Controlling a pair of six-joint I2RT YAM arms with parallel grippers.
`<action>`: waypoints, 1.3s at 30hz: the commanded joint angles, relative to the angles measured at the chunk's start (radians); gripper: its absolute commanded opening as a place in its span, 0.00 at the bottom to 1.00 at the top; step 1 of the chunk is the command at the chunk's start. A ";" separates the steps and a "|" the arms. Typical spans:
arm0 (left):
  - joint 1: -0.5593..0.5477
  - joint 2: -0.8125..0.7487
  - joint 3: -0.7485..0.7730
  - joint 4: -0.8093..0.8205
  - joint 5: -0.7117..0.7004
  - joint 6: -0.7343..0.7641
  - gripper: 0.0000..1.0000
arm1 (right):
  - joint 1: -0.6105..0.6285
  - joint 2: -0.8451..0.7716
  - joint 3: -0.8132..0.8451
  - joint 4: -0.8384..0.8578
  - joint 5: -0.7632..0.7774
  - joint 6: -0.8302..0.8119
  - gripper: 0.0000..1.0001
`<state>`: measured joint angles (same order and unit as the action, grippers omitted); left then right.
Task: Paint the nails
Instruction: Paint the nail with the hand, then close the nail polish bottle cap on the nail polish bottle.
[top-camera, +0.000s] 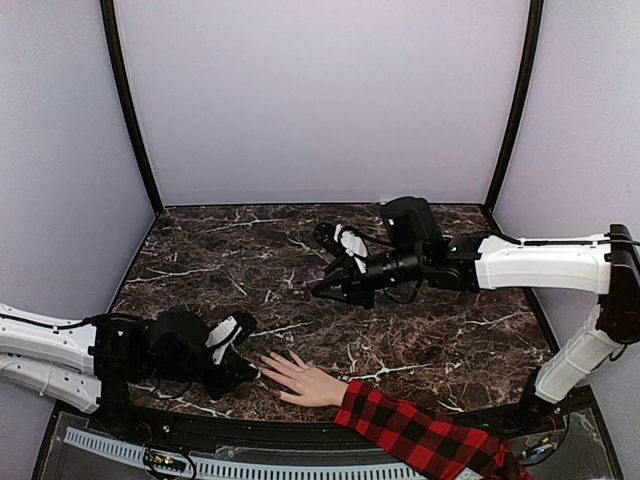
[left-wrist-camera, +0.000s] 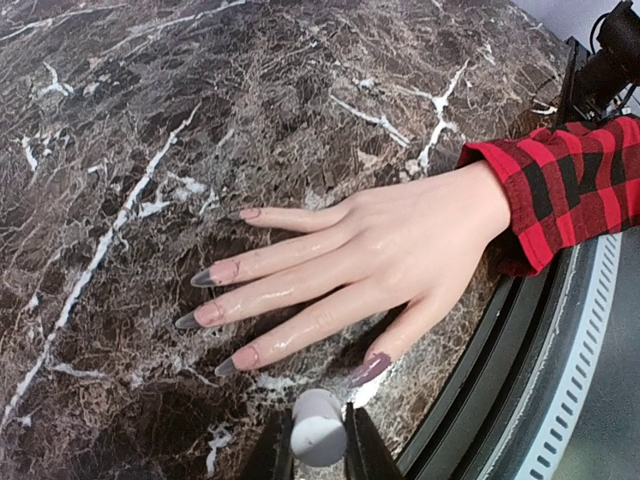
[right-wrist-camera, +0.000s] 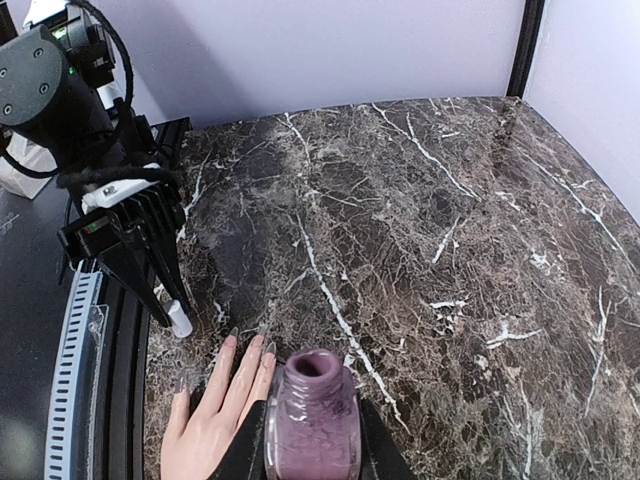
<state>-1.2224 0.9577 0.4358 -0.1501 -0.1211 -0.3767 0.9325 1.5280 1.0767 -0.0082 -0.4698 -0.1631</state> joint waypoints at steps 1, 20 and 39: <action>0.008 -0.045 0.043 -0.015 -0.016 0.032 0.00 | -0.008 -0.012 0.007 0.031 0.010 -0.005 0.00; 0.319 0.056 0.380 -0.032 0.263 0.295 0.00 | -0.008 -0.064 -0.020 0.062 0.011 -0.005 0.00; 0.444 0.212 0.682 -0.027 0.607 0.446 0.00 | -0.008 -0.121 -0.035 0.000 0.018 -0.012 0.00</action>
<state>-0.7879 1.1477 1.0710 -0.1818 0.3740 0.0158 0.9325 1.4467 1.0554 -0.0105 -0.4591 -0.1638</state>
